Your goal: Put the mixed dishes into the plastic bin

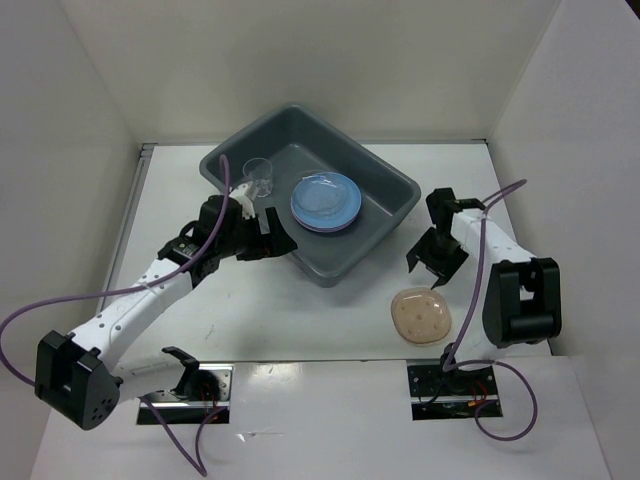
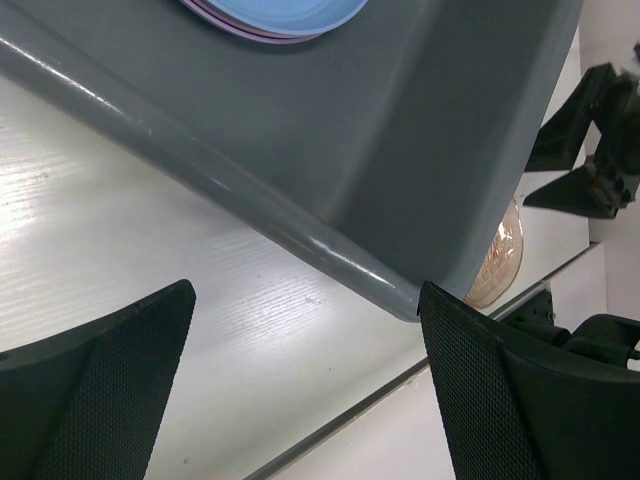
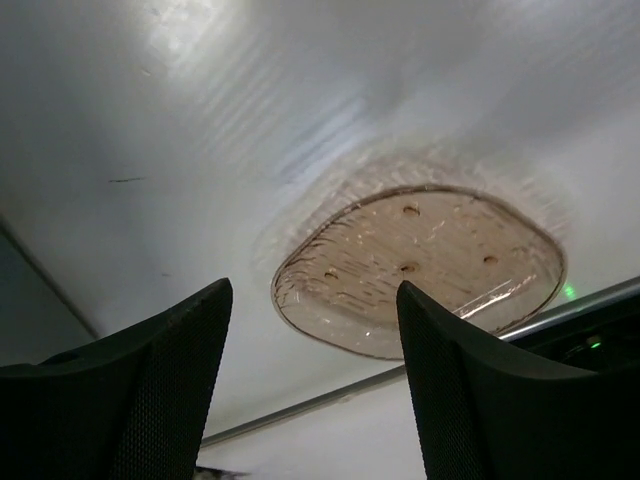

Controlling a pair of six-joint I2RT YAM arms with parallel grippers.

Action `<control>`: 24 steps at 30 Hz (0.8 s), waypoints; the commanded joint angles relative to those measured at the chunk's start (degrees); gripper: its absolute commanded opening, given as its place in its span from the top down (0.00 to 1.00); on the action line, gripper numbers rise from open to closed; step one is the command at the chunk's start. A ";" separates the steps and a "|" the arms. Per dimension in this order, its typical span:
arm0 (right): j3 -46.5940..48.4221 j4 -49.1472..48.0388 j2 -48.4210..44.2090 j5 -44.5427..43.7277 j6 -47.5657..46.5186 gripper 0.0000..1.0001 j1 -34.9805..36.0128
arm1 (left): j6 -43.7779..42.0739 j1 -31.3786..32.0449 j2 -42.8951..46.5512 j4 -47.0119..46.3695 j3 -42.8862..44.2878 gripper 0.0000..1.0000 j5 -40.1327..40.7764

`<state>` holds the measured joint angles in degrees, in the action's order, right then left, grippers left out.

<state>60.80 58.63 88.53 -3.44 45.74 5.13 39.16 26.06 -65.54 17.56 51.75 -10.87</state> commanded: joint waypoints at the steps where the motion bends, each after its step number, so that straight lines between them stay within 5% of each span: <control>1: -4.01 1.67 -3.18 2.74 13.03 0.28 1.28 | -1.10 0.21 -0.03 -2.44 1.87 0.00 -1.17; 7: -8.05 -3.42 -6.18 3.97 22.55 0.32 1.82 | -1.10 0.74 1.20 -2.44 1.34 0.00 -1.69; 24: -10.78 -8.09 -2.05 0.02 28.97 0.49 1.82 | -2.15 1.27 4.36 -0.77 0.28 0.00 -1.17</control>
<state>51.59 51.22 86.28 -1.06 72.64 6.61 38.92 27.16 -62.78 17.58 51.77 -11.81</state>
